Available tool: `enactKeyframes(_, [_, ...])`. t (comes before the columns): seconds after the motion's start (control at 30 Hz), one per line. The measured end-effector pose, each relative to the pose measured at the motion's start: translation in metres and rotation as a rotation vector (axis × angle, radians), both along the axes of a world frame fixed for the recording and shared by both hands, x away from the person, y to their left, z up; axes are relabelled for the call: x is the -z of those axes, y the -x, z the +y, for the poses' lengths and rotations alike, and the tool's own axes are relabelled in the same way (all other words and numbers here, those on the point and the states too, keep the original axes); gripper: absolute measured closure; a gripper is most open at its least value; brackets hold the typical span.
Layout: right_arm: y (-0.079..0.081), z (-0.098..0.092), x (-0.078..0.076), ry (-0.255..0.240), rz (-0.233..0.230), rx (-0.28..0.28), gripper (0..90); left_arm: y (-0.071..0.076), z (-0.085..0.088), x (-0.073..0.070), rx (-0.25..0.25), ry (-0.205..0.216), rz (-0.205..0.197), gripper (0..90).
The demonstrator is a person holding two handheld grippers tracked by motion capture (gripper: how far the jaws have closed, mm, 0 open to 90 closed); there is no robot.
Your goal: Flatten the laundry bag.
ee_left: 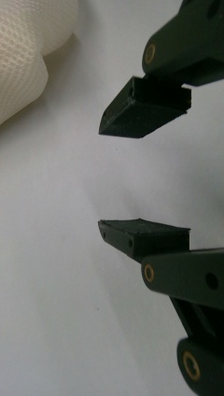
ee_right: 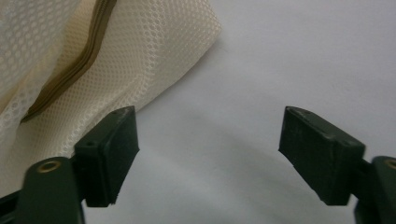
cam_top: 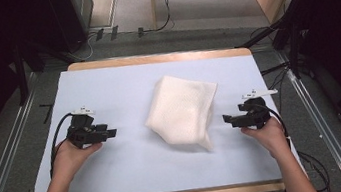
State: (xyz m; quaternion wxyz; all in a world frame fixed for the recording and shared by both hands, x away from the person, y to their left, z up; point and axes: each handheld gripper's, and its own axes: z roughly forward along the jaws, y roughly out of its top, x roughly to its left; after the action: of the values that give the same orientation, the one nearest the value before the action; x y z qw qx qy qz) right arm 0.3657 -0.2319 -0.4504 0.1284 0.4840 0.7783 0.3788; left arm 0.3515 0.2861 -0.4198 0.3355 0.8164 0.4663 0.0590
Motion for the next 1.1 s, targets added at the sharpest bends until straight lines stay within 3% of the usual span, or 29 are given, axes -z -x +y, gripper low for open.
enactKeyframes(0.1, [-0.001, 0.001, 0.0, 0.005, 0.001, -0.004, 25.3, 0.0, -0.001, 0.001, 0.017, 0.007, 0.0, 47.6])
enactKeyframes(0.2, [-0.001, 0.002, 0.0, 0.016, 0.007, 0.0, 30.7, 0.0, 0.0, -0.001, -0.003, 0.021, 0.004, 41.7])
enactKeyframes(0.3, [-0.001, 0.004, 0.0, 0.018, 0.005, -0.007, 35.3, 0.001, 0.0, -0.001, 0.013, 0.007, -0.013, 38.6])
enactKeyframes(0.47, [0.002, 0.006, -0.005, 0.016, -0.002, -0.006, 41.1, 0.001, -0.001, -0.002, 0.017, 0.019, -0.011, 35.8])
enactKeyframes(1.1, [0.009, 0.006, -0.011, 0.009, 0.014, 0.004, 50.4, -0.003, -0.011, -0.003, 0.063, 0.009, -0.014, 35.6])
